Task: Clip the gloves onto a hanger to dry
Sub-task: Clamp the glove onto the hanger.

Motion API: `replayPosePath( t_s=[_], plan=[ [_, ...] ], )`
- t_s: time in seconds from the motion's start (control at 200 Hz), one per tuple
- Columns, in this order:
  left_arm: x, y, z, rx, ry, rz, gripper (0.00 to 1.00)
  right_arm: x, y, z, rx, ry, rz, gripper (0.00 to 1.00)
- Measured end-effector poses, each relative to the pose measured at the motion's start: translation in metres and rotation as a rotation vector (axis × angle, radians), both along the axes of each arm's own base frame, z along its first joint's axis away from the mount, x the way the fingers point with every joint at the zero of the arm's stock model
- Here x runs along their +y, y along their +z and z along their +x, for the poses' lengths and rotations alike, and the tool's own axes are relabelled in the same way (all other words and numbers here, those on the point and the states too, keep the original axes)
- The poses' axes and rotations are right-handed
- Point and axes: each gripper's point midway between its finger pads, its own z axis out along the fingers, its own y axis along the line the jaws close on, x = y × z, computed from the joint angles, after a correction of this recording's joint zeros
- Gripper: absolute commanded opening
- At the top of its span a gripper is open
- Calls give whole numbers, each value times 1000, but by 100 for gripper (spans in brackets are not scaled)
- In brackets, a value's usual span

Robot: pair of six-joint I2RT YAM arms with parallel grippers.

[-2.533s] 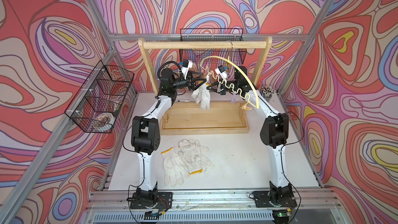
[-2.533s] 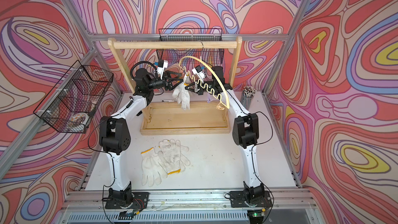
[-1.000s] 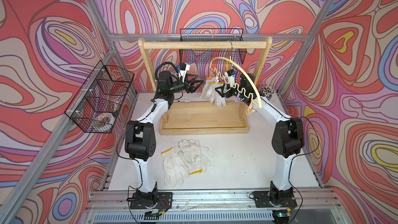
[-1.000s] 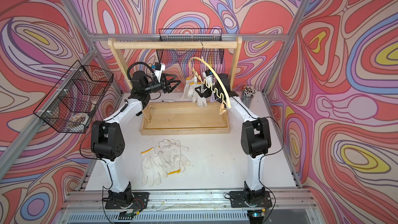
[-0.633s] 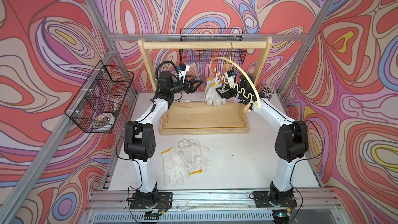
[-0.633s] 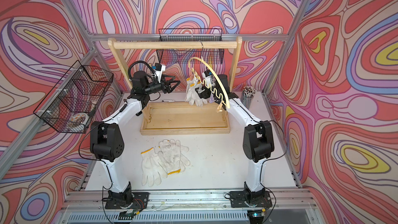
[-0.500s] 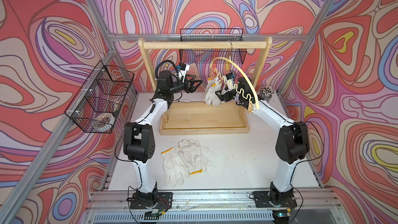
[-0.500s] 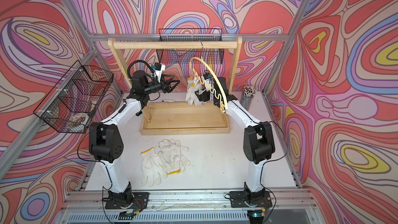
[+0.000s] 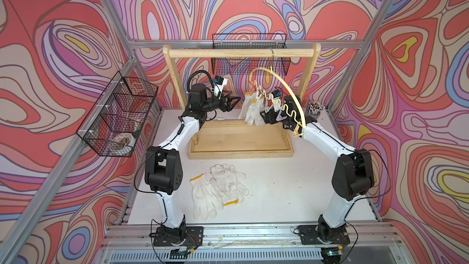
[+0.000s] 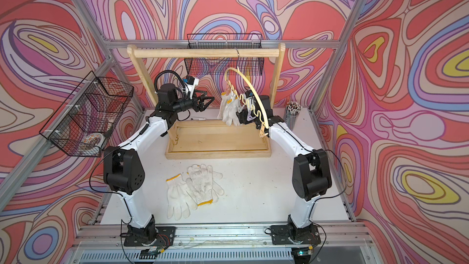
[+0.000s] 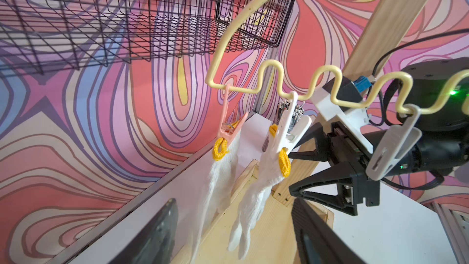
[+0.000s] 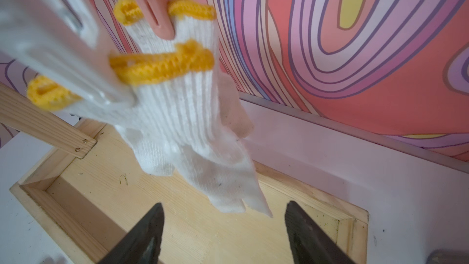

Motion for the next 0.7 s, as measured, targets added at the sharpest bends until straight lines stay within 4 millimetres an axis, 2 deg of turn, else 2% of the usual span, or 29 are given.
replayPosePath(
  t_s=[0.135,0.305,0.411,0.501,0.701],
  plan=[
    [-7,-3,-9,-6,17,45,74,-10,-3,-10,20,-37,-12,76],
    [-15,-4,-18,-12,27,75,74,-19,7,-25,15,-67,-5,76],
    [-13,-8,-20,-3,51,88,75,-23,9,-34,17,-80,4,76],
    [-10,-12,-21,10,77,98,75,-25,1,-40,38,-88,5,76],
    [0,-13,-29,27,133,119,75,-31,-32,-57,124,-105,3,75]
  ],
)
